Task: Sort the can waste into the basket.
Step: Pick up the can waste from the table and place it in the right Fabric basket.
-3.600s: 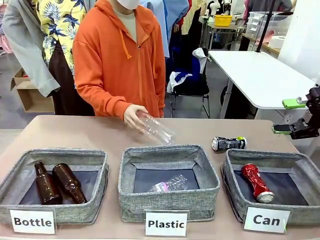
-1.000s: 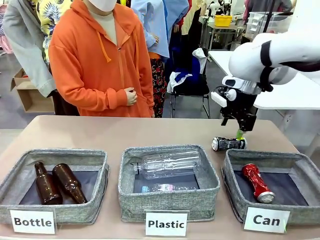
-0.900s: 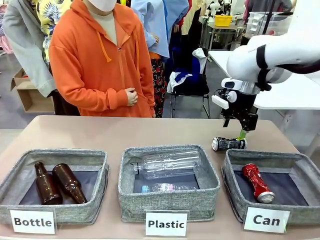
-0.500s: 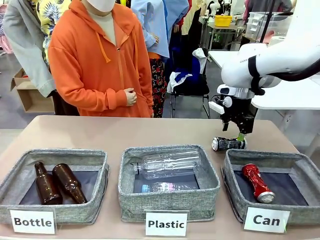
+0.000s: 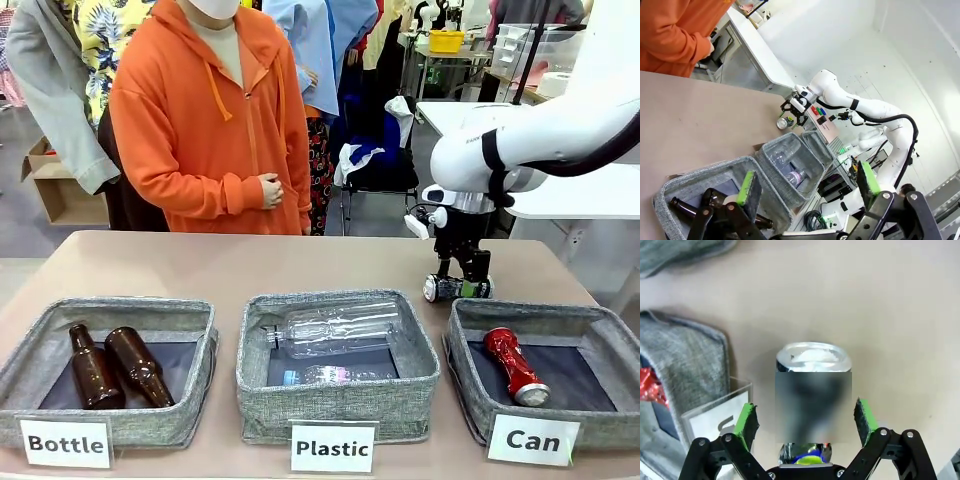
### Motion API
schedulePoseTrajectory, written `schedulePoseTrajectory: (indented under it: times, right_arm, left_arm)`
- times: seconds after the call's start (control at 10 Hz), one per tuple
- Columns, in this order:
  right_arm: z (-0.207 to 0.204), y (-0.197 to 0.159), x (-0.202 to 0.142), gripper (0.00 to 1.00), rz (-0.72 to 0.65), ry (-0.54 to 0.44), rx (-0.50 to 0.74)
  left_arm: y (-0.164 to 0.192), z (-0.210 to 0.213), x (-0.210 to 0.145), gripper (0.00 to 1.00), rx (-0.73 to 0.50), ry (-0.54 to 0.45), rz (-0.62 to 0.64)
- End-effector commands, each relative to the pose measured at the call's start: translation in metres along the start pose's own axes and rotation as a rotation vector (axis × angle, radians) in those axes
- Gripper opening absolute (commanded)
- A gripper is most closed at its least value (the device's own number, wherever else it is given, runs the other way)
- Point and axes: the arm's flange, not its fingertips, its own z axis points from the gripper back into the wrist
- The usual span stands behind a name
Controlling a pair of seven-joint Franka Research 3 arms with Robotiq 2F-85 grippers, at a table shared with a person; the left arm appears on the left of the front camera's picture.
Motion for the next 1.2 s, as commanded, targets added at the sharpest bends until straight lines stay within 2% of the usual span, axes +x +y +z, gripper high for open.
schedulePoseTrajectory:
  times: [0.0, 0.1, 0.2, 0.3, 0.4, 0.6, 0.7, 0.8, 1.1]
  right_arm:
    - [-0.009, 0.003, -0.003, 1.00, -0.032, 0.001, -0.020]
    - [-0.010, 0.005, -0.003, 0.93, -0.021, -0.009, -0.019]
    - [-0.010, 0.006, -0.003, 0.40, -0.009, -0.011, -0.021]
    - [-0.011, 0.007, -0.002, 0.33, -0.006, 0.004, -0.011]
    - [-0.010, 0.008, -0.004, 0.00, -0.008, 0.011, -0.006]
    - [-0.009, 0.010, -0.006, 0.00, -0.019, 0.013, -0.010]
    - [-0.008, 0.011, -0.007, 0.13, -0.021, 0.011, -0.017]
    - [-0.008, 0.010, -0.008, 0.03, -0.022, 0.017, -0.021]
    - [0.005, 0.016, -0.009, 0.00, -0.035, 0.048, -0.050]
  left_arm:
    - [-0.004, 0.001, 0.001, 1.00, 0.001, -0.003, 0.009]
    - [-0.004, 0.001, 0.001, 1.00, 0.001, -0.003, 0.009]
    - [-0.004, 0.001, 0.001, 1.00, 0.001, -0.003, 0.009]
    - [-0.004, 0.001, 0.001, 1.00, 0.001, -0.003, 0.009]
    - [-0.004, 0.001, 0.001, 1.00, 0.001, -0.003, 0.009]
    - [-0.004, 0.001, 0.001, 1.00, 0.001, -0.003, 0.009]
    - [-0.004, 0.001, 0.001, 1.00, 0.001, -0.003, 0.009]
    - [-0.004, 0.001, 0.001, 1.00, 0.001, -0.003, 0.009]
    - [-0.004, 0.001, 0.001, 1.00, 0.001, -0.003, 0.009]
